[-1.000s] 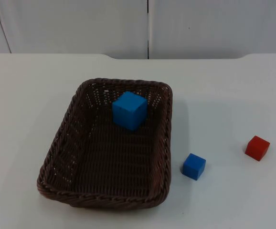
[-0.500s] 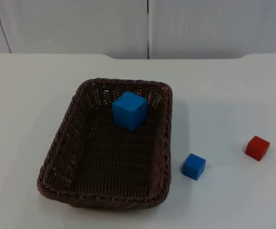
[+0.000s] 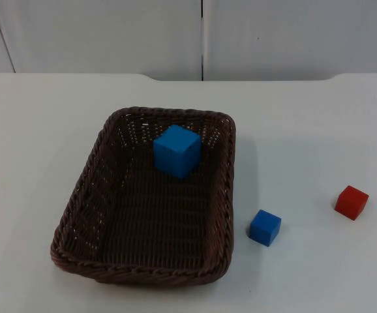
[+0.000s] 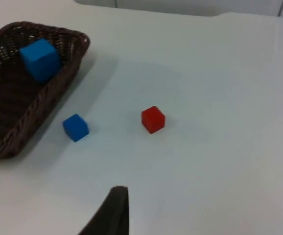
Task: Pick up the basket with the left hand and place the largest block into the basket with the right hand.
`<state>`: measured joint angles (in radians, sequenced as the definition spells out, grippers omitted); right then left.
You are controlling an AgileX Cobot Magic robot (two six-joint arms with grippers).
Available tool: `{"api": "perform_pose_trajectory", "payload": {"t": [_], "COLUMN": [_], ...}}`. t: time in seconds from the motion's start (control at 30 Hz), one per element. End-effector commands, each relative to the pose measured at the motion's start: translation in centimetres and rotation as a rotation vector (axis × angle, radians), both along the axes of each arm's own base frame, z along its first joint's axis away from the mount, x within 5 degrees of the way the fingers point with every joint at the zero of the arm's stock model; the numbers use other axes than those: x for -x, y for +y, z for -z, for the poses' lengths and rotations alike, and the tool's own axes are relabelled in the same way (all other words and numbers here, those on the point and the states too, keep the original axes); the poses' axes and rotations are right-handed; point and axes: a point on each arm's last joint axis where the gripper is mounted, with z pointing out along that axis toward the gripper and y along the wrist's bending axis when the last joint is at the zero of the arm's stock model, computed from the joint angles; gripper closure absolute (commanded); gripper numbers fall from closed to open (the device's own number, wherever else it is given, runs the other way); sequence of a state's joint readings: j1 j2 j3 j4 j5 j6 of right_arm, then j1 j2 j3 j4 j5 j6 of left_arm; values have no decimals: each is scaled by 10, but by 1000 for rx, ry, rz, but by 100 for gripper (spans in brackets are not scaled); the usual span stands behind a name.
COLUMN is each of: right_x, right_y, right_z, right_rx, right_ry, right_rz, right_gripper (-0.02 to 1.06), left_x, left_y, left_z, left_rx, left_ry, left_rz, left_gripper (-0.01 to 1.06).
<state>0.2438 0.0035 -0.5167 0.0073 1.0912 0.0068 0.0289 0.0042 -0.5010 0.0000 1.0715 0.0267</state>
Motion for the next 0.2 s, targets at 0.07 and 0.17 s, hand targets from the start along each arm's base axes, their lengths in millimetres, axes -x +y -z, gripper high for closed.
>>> {"api": "perform_pose_trajectory", "payload": {"t": [0.07, 0.17], "right_x": [0, 0], "right_y": [1, 1], "right_z": [-1, -1], "right_rx": [-8, -8], "right_ry": [-13, -13], "right_rz": [86, 116], "right_gripper": [-1, -1], "left_x": [0, 0], "left_y": [1, 1], "left_z": [2, 2], "left_rx": [-3, -3], "left_ry": [4, 4], "left_rz": [-9, -9], "left_gripper": [0, 0]}}
